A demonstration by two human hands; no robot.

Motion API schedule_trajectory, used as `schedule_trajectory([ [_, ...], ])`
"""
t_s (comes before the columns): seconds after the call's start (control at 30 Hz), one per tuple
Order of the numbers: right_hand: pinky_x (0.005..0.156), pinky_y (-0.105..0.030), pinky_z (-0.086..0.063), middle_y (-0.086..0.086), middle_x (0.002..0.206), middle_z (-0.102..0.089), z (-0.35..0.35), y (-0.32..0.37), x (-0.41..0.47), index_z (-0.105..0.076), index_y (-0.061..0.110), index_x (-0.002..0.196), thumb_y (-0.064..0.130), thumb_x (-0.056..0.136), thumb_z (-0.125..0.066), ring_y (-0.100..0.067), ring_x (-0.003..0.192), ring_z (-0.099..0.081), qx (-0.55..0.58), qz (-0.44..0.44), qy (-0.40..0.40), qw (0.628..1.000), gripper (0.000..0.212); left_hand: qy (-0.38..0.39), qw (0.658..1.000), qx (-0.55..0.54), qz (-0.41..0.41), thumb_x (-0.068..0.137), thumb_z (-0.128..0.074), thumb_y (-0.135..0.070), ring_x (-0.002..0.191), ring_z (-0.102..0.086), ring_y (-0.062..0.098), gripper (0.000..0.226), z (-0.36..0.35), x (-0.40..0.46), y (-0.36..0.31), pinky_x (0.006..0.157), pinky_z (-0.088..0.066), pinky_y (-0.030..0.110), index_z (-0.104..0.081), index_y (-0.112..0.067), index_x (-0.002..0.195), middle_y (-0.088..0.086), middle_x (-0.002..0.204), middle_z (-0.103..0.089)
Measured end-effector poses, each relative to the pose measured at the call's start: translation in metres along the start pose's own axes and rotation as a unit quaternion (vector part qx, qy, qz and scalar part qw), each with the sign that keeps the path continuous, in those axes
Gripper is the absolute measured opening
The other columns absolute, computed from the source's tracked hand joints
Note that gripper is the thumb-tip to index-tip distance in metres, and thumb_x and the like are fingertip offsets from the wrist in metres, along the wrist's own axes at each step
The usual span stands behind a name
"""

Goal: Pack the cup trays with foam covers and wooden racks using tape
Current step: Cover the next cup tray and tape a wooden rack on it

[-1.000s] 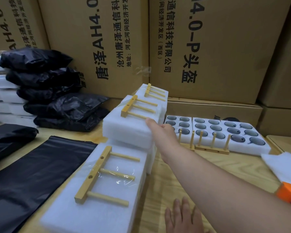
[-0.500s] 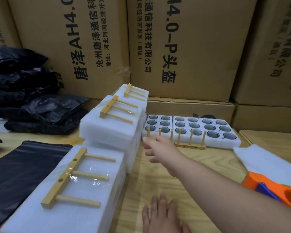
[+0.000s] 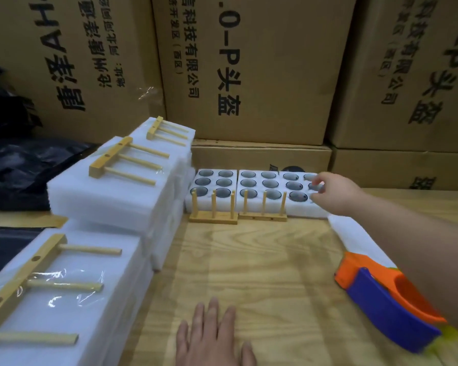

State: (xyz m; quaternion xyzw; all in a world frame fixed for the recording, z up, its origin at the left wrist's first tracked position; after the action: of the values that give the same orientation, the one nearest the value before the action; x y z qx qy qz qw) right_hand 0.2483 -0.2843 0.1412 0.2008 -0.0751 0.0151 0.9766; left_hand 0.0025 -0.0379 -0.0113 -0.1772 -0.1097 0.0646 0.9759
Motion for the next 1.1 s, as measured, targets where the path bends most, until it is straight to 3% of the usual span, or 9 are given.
schedule_trajectory([
  [0.2, 0.054, -0.025, -0.036, 0.004, 0.102, -0.058, -0.007, -0.034, 0.028, -0.05, 0.024, 0.136, 0.029, 0.092, -0.063, -0.024, 0.085, -0.058, -0.048, -0.035, 0.036, 0.998, 0.046, 0.008, 1.0, 0.011, -0.022, 0.053, -0.042, -0.062, 0.091, -0.076, 0.034, 0.065, -0.002, 0.001, 0.002, 0.083, -0.034, 0.038, -0.083, -0.025, 0.088, 0.008, 0.105, -0.078],
  [0.3, 0.076, -0.028, -0.043, 0.0, 0.124, -0.06, -0.02, -0.036, 0.037, -0.044, 0.028, 0.146, 0.022, 0.092, -0.059, -0.024, 0.098, -0.053, -0.081, -0.028, 0.079, 0.993, 0.057, -0.016, 0.999, 0.023, -0.041, 0.06, -0.042, -0.063, 0.086, -0.076, 0.035, 0.062, -0.006, 0.003, 0.005, 0.081, -0.035, 0.04, -0.083, -0.025, 0.086, 0.009, 0.101, -0.078],
  [0.4, 0.094, -0.034, -0.048, -0.002, 0.134, -0.057, -0.034, -0.031, 0.047, -0.037, 0.034, 0.151, 0.025, 0.091, -0.056, -0.029, 0.116, -0.054, -0.112, -0.027, 0.111, 0.987, 0.063, -0.084, 0.994, 0.008, -0.065, 0.088, -0.029, -0.064, 0.086, -0.076, 0.034, 0.051, -0.009, 0.004, 0.004, 0.083, -0.037, 0.042, -0.069, -0.035, 0.102, 0.008, 0.098, -0.078],
  [0.5, 0.098, -0.04, -0.047, -0.003, 0.134, -0.052, -0.047, -0.023, 0.053, -0.032, 0.04, 0.151, 0.028, 0.092, -0.052, -0.034, 0.122, -0.051, -0.147, -0.038, 0.137, 0.979, 0.063, -0.13, 0.989, 0.017, -0.067, 0.098, -0.016, -0.058, 0.084, -0.076, 0.032, 0.047, -0.012, 0.006, 0.005, 0.084, -0.037, 0.042, -0.055, -0.033, 0.105, 0.007, 0.095, -0.079],
  [0.6, 0.113, -0.052, -0.034, -0.004, 0.153, -0.04, -0.058, -0.019, 0.056, -0.029, 0.056, 0.148, 0.036, 0.093, -0.044, -0.043, 0.143, -0.032, -0.173, -0.067, 0.179, 0.966, 0.061, -0.146, 0.986, 0.048, -0.071, 0.1, -0.016, -0.05, 0.084, -0.076, 0.031, 0.044, -0.013, 0.008, 0.006, 0.083, -0.037, 0.042, -0.056, -0.034, 0.105, 0.006, 0.096, -0.078],
  [0.7, 0.117, -0.06, -0.022, -0.005, 0.167, -0.017, -0.06, -0.018, 0.057, -0.025, 0.069, 0.143, 0.042, 0.094, -0.036, -0.044, 0.153, -0.006, -0.201, -0.074, 0.192, 0.958, 0.057, -0.154, 0.984, 0.06, -0.061, 0.101, -0.013, -0.051, 0.082, -0.077, 0.031, 0.061, -0.013, 0.009, 0.004, 0.082, -0.036, 0.041, -0.073, -0.037, 0.095, 0.006, 0.095, -0.078],
  [0.87, 0.121, -0.054, -0.015, -0.009, 0.168, -0.011, -0.061, -0.017, 0.06, -0.025, 0.065, 0.145, 0.042, 0.093, -0.041, -0.044, 0.153, 0.001, -0.207, -0.097, 0.21, 0.951, 0.06, -0.188, 0.978, 0.065, -0.068, 0.102, -0.014, -0.049, 0.077, -0.077, 0.03, 0.05, -0.008, 0.012, 0.002, 0.096, -0.028, 0.035, -0.062, -0.036, 0.098, 0.004, 0.088, -0.079],
  [0.97, 0.122, -0.054, -0.006, -0.002, 0.164, -0.028, -0.062, -0.014, 0.065, -0.034, 0.062, 0.143, 0.04, 0.095, -0.036, -0.039, 0.154, -0.011, -0.255, -0.097, 0.186, 0.944, 0.053, -0.209, 0.972, 0.074, -0.08, 0.102, -0.015, -0.048, 0.074, -0.077, 0.027, 0.039, -0.008, 0.014, 0.005, 0.098, -0.02, 0.035, -0.051, -0.033, 0.1, 0.002, 0.086, -0.079],
  [1.1, 0.117, -0.055, -0.007, 0.008, 0.136, -0.056, -0.056, -0.018, 0.064, -0.041, 0.066, 0.131, 0.023, 0.091, -0.034, -0.025, 0.134, -0.046, -0.278, -0.057, 0.118, 0.952, 0.059, -0.181, 0.977, 0.07, -0.088, 0.102, -0.013, -0.049, 0.074, -0.077, 0.028, 0.04, -0.004, 0.016, 0.004, 0.093, -0.028, 0.035, -0.05, -0.033, 0.101, 0.003, 0.086, -0.079],
])
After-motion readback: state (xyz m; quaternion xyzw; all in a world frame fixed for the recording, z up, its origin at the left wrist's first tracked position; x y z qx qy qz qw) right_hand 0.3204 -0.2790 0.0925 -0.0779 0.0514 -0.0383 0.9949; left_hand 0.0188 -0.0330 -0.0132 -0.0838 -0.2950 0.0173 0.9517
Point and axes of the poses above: each hand's wrist, its own x-axis towards the middle knuckle, its own z-axis out of the back of the hand, y = z × x, the point moved 1 cm from there along x, towards the middle knuckle
